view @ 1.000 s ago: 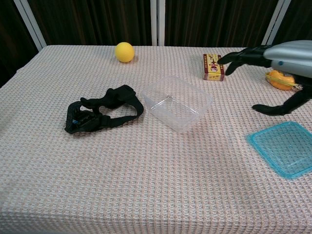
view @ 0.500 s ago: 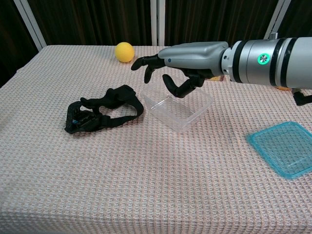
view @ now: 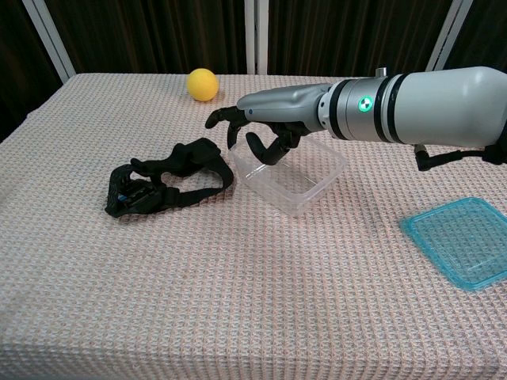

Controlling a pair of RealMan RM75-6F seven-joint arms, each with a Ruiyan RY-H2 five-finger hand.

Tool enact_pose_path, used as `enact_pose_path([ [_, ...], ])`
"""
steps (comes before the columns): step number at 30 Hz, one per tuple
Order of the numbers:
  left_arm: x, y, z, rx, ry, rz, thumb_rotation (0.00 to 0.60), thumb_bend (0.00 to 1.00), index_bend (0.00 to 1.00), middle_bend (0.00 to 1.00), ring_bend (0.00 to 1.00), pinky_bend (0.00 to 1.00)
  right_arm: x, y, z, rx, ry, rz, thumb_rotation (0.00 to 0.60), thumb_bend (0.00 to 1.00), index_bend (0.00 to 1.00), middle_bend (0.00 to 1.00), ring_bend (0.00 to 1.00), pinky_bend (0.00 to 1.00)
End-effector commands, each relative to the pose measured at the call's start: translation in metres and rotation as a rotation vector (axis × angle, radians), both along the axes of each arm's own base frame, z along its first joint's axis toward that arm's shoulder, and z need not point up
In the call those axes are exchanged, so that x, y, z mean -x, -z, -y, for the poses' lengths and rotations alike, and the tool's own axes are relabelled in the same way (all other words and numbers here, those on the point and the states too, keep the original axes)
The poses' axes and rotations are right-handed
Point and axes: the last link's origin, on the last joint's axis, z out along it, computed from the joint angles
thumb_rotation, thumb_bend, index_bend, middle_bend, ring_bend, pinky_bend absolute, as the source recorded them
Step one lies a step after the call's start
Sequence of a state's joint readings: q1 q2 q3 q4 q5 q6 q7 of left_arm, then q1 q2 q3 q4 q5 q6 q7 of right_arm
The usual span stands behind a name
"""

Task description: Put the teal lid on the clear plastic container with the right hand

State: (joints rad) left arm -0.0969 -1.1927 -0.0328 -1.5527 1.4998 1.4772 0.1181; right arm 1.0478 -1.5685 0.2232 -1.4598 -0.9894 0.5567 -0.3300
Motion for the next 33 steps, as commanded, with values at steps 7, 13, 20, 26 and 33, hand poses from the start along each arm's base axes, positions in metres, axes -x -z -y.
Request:
enact_pose_path([
  [7, -0.001, 0.003, -0.004, 0.008, 0.005, 0.005, 0.6, 0.0, 0.1, 0.1, 0.03, 0.0, 0.031, -0.025, -0.032, -0.047, -0.03, -0.027, 0.6, 0.81, 0.0, 0.29, 0.0, 0.0],
  [13, -0.003, 0.005, -0.005, 0.011, 0.012, 0.01, 0.6, 0.0, 0.1, 0.1, 0.03, 0.0, 0.051, -0.05, -0.051, 0.015, -0.074, -0.02, 0.6, 0.31, 0.0, 0.21, 0.0, 0.0],
  [20, -0.007, 0.006, -0.006, 0.022, 0.019, 0.007, 0.6, 0.0, 0.1, 0.1, 0.03, 0.0, 0.078, -0.066, -0.071, 0.158, -0.139, 0.057, 0.6, 0.02, 0.0, 0.0, 0.0, 0.0],
  [26, -0.008, 0.007, -0.007, 0.025, 0.014, 0.015, 0.6, 0.0, 0.1, 0.1, 0.03, 0.0, 0.106, -0.065, -0.071, 0.185, -0.072, 0.052, 0.6, 0.01, 0.0, 0.0, 0.0, 0.0],
  [33, -0.01, 0.006, -0.006, 0.025, 0.02, 0.015, 0.6, 0.0, 0.1, 0.1, 0.03, 0.0, 0.116, -0.057, -0.042, 0.273, -0.008, 0.038, 0.6, 0.01, 0.0, 0.0, 0.0, 0.0],
])
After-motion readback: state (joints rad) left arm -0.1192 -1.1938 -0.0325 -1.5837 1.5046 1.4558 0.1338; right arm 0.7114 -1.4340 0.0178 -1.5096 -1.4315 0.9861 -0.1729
